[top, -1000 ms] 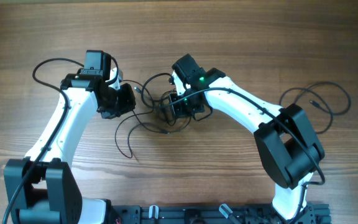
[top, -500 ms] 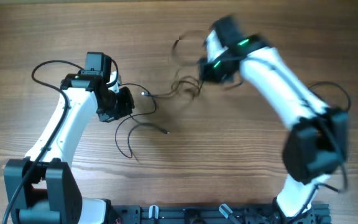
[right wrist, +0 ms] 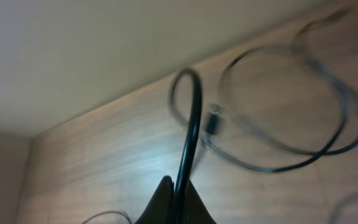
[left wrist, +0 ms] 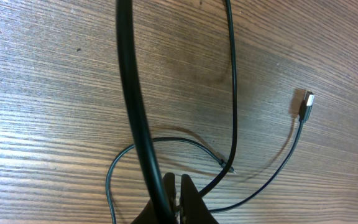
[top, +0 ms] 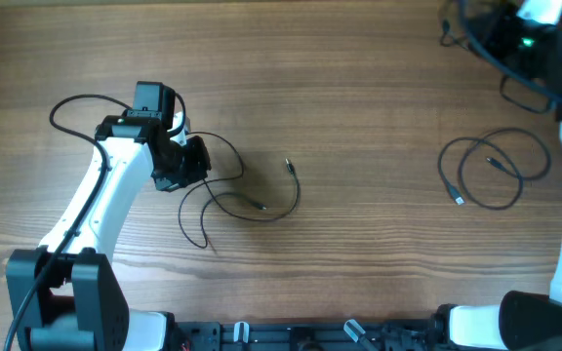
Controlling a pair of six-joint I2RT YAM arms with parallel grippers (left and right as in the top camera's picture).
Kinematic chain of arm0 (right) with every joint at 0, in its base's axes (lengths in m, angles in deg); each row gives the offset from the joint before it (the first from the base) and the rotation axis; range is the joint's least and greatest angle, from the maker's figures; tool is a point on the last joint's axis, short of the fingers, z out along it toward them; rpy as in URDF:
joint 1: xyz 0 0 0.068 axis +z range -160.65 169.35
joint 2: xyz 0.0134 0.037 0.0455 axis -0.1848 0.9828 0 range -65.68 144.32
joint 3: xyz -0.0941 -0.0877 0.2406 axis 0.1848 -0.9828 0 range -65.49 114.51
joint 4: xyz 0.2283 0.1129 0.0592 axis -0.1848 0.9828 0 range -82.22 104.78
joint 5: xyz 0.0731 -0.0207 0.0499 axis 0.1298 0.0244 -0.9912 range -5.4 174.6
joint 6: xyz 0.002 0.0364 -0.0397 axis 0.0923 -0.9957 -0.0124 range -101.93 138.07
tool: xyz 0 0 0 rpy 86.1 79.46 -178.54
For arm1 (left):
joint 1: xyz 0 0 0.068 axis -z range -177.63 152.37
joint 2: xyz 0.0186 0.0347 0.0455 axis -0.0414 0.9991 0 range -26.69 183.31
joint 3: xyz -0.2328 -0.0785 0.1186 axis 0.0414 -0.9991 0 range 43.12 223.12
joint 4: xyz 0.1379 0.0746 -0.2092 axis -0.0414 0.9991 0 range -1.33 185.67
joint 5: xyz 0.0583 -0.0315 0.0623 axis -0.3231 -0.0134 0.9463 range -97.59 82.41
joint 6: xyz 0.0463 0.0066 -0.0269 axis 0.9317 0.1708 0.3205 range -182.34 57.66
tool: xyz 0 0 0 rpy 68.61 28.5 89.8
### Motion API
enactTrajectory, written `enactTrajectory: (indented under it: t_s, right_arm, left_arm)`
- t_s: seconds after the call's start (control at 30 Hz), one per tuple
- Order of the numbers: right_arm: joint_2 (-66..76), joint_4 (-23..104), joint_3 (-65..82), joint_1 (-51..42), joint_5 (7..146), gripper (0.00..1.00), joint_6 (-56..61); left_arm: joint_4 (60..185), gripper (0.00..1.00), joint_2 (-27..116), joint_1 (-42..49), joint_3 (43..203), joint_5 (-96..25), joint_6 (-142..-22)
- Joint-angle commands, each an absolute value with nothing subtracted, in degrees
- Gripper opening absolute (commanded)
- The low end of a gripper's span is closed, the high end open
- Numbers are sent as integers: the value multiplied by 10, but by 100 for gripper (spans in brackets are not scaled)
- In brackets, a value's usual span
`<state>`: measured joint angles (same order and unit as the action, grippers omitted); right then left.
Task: Untangle cables
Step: 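Pull the cable rightward and drop it on the right-side pile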
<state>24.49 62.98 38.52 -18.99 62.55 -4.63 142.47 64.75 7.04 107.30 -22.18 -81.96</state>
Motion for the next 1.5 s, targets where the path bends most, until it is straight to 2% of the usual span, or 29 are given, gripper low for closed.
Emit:
enactTrajectory:
  t_s: [0.0, 0.13, 0.23, 0.63, 0.77, 0.93, 1.27, 1.47]
  right_arm:
    - [254, 642, 377, -201, 531, 4, 12]
    - [265, 660, 371, -187, 363, 4, 148]
    - [274, 685, 371, -172, 368, 4, 152]
    - [317, 821, 371, -74, 579, 4, 150]
    - [324, 833, 371, -60, 594, 4, 150]
    - [324, 824, 371, -60, 656, 4, 120]
    - [324, 792, 371, -66, 991, 4, -66]
    - [323, 753, 388, -145, 1012, 4, -92]
  left_arm:
    - [1422, 4, 641, 70, 1076, -214, -821]
    - [1421, 4, 641, 70, 1076, -214, -821]
    - [1421, 4, 641, 70, 1076, -214, -821]
    - [1408, 4, 641, 70, 1076, -215, -823]
    - [1408, 4, 641, 70, 1076, -215, -823]
    - [1409, 4, 641, 70, 1076, -215, -823]
    - [1417, 4, 641, 70, 1076, -215, -823]
    - [1427, 4, 641, 70, 1076, -215, -823]
